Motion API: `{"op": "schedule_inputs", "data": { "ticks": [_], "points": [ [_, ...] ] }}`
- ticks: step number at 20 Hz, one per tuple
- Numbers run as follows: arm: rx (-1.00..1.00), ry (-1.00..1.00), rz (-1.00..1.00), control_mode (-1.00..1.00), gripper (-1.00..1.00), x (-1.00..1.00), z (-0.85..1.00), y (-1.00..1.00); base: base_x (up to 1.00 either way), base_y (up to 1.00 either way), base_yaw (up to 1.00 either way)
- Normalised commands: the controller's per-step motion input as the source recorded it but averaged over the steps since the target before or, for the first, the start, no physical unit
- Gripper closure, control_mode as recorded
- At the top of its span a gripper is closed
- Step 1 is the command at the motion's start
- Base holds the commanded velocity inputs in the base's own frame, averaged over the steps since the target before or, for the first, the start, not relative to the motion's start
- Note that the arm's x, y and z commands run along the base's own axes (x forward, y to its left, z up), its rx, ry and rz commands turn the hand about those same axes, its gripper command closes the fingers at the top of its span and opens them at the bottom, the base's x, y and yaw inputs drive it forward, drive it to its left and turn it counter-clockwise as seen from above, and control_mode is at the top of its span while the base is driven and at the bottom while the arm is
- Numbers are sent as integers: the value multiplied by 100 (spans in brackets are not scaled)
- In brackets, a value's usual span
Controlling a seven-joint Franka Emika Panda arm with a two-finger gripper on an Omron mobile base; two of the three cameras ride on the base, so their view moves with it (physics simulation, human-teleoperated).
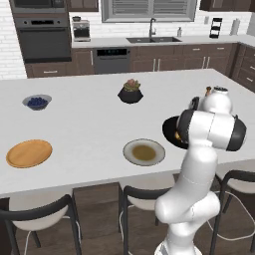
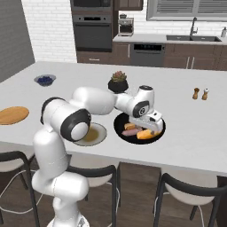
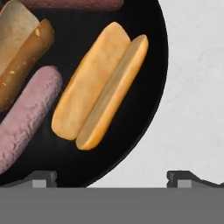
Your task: Place one bun and one sausage from the bowl on each plate.
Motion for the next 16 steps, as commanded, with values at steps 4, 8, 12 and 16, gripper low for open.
{"op": "schedule_inputs", "data": {
  "ticks": [4, 8, 12, 16],
  "points": [
    [0, 1, 0, -100, -100, 9, -28, -16, 0, 0, 0],
    [0, 1, 0, -100, -100, 26, -3, 0, 0, 0, 0],
    [0, 0, 0, -100, -100, 22, 0, 0, 0, 0, 0],
    [0, 0, 0, -100, -100, 19, -7, 2, 0, 0, 0]
  ]
}}
